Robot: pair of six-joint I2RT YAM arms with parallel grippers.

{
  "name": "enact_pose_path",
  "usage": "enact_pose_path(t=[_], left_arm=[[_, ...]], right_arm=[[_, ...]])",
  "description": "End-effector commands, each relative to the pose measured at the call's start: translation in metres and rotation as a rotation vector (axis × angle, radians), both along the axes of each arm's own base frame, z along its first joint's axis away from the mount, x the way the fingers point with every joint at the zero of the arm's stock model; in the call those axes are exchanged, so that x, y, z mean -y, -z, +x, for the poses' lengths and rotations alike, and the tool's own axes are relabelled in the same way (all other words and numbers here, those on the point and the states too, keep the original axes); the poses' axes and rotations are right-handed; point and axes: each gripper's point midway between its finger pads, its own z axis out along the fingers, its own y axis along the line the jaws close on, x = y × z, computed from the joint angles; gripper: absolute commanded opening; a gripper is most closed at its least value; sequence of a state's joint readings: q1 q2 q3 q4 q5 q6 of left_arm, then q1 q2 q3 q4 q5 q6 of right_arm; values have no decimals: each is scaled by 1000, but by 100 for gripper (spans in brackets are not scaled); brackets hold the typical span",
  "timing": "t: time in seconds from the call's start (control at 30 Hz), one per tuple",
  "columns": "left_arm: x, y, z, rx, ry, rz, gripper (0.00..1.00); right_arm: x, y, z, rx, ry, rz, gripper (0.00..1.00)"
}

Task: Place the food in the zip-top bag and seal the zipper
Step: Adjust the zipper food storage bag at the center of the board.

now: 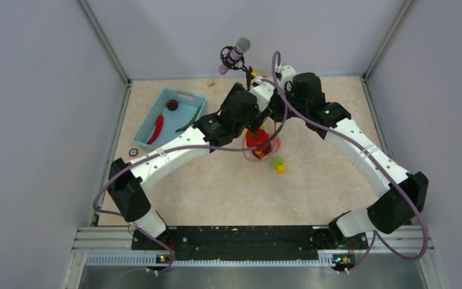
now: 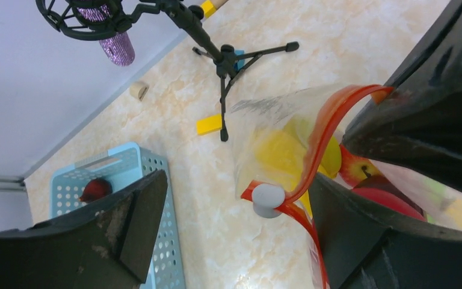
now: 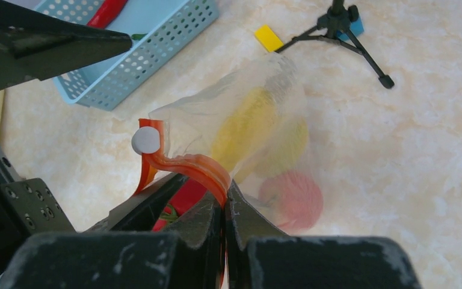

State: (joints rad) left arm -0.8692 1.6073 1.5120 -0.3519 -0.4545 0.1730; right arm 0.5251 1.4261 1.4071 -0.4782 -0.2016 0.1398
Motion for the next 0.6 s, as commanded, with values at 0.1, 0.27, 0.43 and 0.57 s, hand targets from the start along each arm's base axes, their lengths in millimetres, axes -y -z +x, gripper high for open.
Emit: enact_pose_path(t=[0.1,0.27,0.43,0.57], left_arm=[[-10,-18,11,50,-95,9,89],[-16,-17,15,76,-119,32,88],[-16,-11,20,82,-132,59,86],[-11,-9,19,64,-118,47,68]], right_arm=[[14,-40,3,128,55,48,0],[30,-45,6,150,122,45,0],[32,-53,-1,172,113,79,0],[32,-56,-5,179,100,87,0]])
